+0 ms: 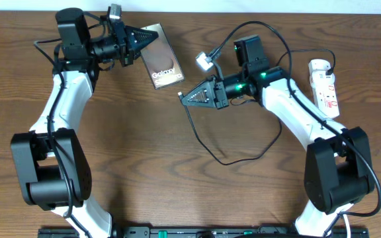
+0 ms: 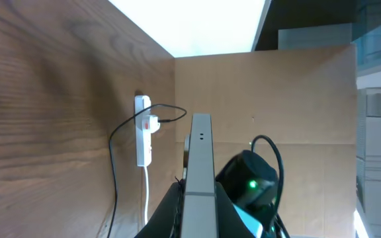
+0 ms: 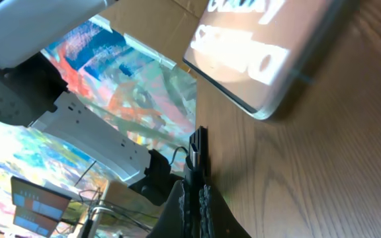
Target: Plug charger to phone and switch on socket
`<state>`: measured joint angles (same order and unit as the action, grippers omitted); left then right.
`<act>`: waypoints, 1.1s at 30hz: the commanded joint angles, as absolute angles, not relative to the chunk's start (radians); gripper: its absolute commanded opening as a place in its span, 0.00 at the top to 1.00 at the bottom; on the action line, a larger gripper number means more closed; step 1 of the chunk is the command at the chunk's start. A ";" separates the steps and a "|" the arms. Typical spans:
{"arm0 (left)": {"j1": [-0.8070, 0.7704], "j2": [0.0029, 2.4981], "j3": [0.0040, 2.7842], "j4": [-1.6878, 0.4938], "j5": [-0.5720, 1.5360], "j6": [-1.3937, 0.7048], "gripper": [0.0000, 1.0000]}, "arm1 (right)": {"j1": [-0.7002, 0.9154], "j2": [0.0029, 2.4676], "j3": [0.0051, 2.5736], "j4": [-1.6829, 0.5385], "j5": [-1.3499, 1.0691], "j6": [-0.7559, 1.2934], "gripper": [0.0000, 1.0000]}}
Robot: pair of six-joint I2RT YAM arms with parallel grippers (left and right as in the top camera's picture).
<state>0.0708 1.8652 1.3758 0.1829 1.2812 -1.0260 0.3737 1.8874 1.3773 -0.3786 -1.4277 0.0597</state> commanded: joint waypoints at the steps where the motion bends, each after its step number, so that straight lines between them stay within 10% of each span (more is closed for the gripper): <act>1: 0.060 1.871 1.392 0.191 1.268 -1.021 0.93 | 0.383 1.884 1.376 -0.353 -1.423 0.118 0.99; 33: 0.063 1.871 1.392 0.237 1.273 -1.029 0.93 | 0.381 1.884 1.376 -0.216 -1.378 0.284 0.99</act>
